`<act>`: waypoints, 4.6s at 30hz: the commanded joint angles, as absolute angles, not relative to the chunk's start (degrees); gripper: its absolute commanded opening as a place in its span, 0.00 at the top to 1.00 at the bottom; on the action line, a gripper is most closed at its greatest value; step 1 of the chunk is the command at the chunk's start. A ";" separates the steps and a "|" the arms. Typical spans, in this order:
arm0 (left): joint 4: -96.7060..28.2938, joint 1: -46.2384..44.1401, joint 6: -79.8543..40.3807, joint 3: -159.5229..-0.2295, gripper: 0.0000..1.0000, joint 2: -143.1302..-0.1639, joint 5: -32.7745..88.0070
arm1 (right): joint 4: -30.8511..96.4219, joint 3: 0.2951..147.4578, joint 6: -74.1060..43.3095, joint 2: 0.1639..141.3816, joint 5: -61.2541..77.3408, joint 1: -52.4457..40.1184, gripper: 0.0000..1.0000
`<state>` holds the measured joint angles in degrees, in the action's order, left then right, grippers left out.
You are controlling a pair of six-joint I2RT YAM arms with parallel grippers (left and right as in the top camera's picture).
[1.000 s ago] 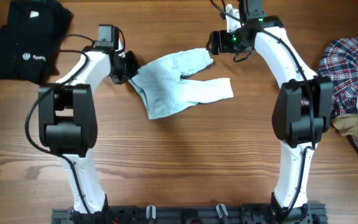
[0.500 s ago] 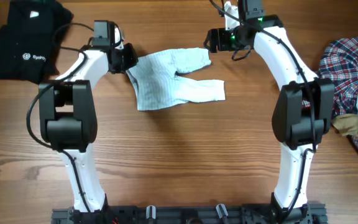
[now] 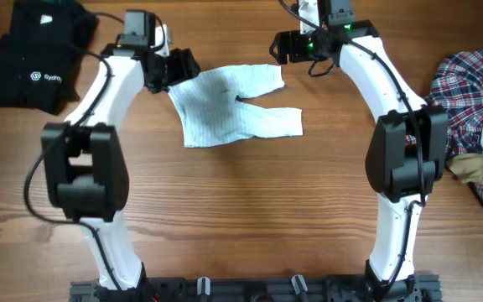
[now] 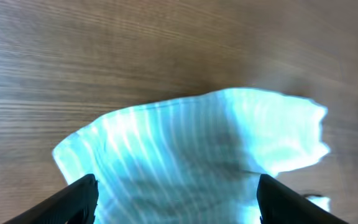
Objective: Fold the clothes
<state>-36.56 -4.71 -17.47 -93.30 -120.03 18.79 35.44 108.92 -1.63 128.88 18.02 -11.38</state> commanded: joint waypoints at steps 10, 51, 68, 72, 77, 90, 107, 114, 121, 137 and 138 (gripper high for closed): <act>-39.48 -3.62 -22.98 -94.52 0.27 -120.18 6.15 | 33.43 110.04 -2.13 135.31 21.78 -14.00 0.09; -35.59 -2.76 -22.96 -94.52 0.75 -130.19 12.19 | 32.86 110.04 -2.11 141.03 19.46 -14.41 0.32; -35.46 -2.76 -22.74 -94.52 0.96 -130.19 12.19 | 33.23 110.04 -3.03 141.01 16.01 -14.17 0.96; -35.35 -2.76 -22.74 -94.52 0.96 -130.17 12.40 | 32.82 110.04 -3.05 140.86 16.03 -14.17 0.96; -35.29 -2.76 -22.74 -94.52 0.96 -129.08 13.96 | 31.57 110.04 -3.03 137.97 16.03 -14.17 0.96; -34.28 -2.76 -19.25 -94.52 0.96 -126.06 21.45 | 31.14 110.04 -2.98 135.72 16.71 -14.20 0.96; -37.80 -2.76 -16.69 -94.52 0.96 -122.67 20.80 | 34.44 110.04 -3.01 132.94 16.45 -14.17 0.96; -39.72 -2.76 -16.67 -94.52 0.96 -122.39 20.80 | 36.03 110.04 -3.03 132.84 16.45 -14.17 0.96; -39.72 -2.76 -15.16 -94.52 0.96 -119.61 20.80 | 35.33 110.04 -3.03 132.22 16.45 -14.17 0.96; -44.66 -2.76 -15.16 -94.52 0.96 -118.61 21.21 | 41.43 110.04 -3.16 128.99 16.45 -14.20 0.95; -45.06 -2.76 -15.18 -94.52 0.96 -118.61 21.21 | 41.93 110.04 -3.22 128.99 16.47 -14.20 0.96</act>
<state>-44.34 -2.94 -16.56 -94.48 -120.27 20.12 41.12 109.38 -2.55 130.52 16.84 -14.37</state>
